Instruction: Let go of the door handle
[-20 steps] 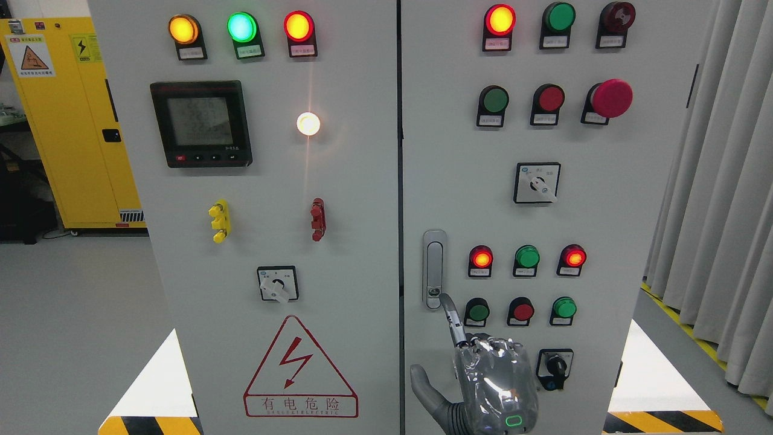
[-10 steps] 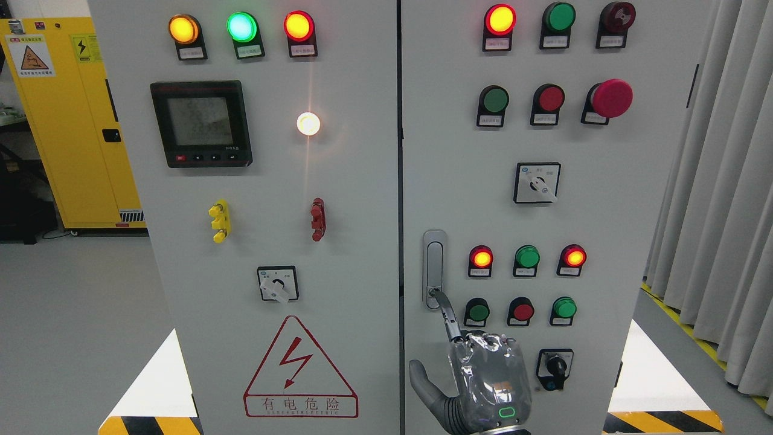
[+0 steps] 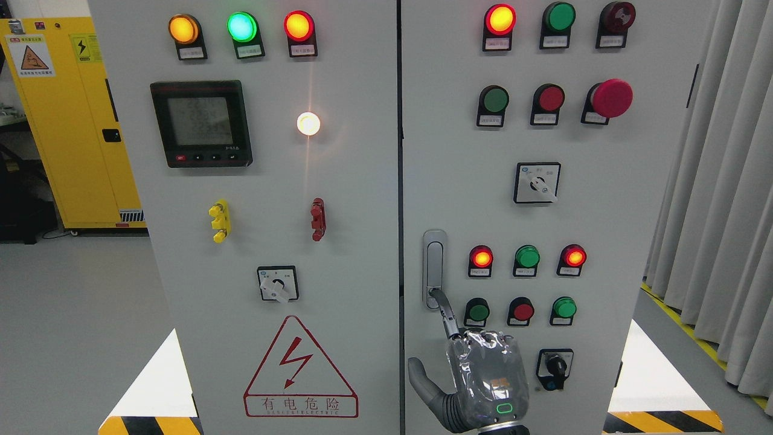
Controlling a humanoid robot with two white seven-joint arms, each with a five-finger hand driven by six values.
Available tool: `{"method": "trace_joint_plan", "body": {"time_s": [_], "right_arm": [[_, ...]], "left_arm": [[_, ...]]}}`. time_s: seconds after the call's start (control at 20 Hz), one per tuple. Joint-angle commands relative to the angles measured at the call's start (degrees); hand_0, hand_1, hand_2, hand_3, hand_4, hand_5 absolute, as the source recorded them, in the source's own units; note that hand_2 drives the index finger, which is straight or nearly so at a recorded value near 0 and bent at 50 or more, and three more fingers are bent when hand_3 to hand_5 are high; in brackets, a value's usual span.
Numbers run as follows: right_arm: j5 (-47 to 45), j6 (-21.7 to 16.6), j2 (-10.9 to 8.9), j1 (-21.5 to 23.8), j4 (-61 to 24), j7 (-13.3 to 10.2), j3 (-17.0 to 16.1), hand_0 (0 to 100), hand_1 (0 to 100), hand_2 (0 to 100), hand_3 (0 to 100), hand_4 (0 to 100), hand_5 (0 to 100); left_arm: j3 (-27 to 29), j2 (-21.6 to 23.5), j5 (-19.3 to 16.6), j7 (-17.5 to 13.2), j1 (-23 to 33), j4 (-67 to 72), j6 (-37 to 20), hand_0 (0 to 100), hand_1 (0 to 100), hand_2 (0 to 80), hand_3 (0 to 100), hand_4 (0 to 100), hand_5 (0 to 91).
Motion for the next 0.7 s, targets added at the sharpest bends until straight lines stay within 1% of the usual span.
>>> {"method": "trace_joint_plan", "body": {"time_s": [0.0,0.5,0.6,0.65], "right_arm": [[-0.1,0.0,0.03,-0.2,0.7,0.2,-0.1,34,35,0,97,99,100],[-0.3,0.0,0.12,0.2,0.7,0.5,0.1,35,36,0,97,99,100],[-0.4,0.0,0.12,0.5,0.6,1.6,0.1,35,36,0,97,99,100],[-0.4,0.1,0.12,0.5,0.6,1.7,0.1,35,36,0,97,99,100]], "left_arm": [[0.0,0.0,0.0,0.0,1.0,-0.9,0.0,12,56,0.0,0,0,0.0],[0.0,0.0,0.0,0.0,1.0,-0.9,0.0,12,56,0.0,0,0,0.0],[0.0,0.0,0.1,0.0,1.0,-0.8,0.0,12,56,0.0,0,0,0.0],[0.0,0.0,0.1,0.0,1.0,-0.9,0.0,12,56,0.0,0,0,0.0]]}}
